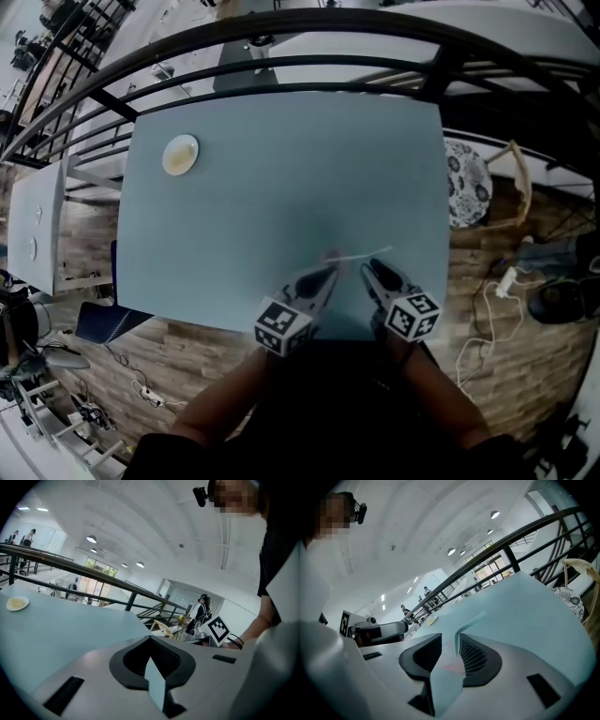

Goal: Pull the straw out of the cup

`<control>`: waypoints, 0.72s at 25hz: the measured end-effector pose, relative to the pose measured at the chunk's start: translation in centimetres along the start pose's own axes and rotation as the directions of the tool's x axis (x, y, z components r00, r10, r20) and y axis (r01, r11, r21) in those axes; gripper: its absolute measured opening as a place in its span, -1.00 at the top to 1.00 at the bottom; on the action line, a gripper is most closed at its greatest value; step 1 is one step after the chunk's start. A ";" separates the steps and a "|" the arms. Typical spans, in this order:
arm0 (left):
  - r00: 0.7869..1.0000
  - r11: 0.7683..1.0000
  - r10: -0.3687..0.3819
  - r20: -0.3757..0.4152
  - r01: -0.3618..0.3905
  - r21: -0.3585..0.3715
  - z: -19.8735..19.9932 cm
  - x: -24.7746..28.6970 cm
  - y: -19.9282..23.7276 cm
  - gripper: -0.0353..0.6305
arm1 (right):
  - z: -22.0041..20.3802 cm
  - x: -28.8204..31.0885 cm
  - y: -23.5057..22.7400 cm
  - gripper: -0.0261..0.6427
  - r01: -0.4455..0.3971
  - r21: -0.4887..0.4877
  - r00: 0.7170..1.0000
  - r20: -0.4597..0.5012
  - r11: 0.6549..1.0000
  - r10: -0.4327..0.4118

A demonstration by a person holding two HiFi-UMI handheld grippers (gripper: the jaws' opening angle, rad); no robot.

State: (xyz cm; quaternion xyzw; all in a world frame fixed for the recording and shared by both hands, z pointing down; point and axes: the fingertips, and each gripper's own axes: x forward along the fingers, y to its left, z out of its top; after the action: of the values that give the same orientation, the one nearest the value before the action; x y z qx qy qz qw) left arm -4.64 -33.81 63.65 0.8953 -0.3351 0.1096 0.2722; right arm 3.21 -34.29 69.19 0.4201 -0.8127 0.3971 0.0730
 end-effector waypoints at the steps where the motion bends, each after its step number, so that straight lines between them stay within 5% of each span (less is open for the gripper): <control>1: 1.000 1.000 -0.001 -0.002 0.001 -0.002 0.0 0.2 0.0 0.86 | -0.1 0.2 -0.3 0.59 0.001 0.008 1.000 -0.004 1.000 -0.001; 14: 0.999 0.998 0.043 -0.012 -0.043 -0.043 -0.7 0.5 1.2 0.86 | 0.0 2.2 -1.9 0.60 -0.010 0.006 0.999 -0.031 1.000 0.010; 18: 0.999 0.998 0.049 -0.007 -0.049 -0.050 -0.7 -0.1 1.5 0.86 | 0.1 2.6 -1.1 0.79 -0.017 -0.020 0.999 -0.037 1.000 0.016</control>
State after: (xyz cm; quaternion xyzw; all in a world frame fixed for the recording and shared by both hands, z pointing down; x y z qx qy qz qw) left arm -5.71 -34.29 64.75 0.8794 -0.3589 0.1102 0.2928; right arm 2.42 -36.36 70.96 0.4053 -0.8187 0.3970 0.0890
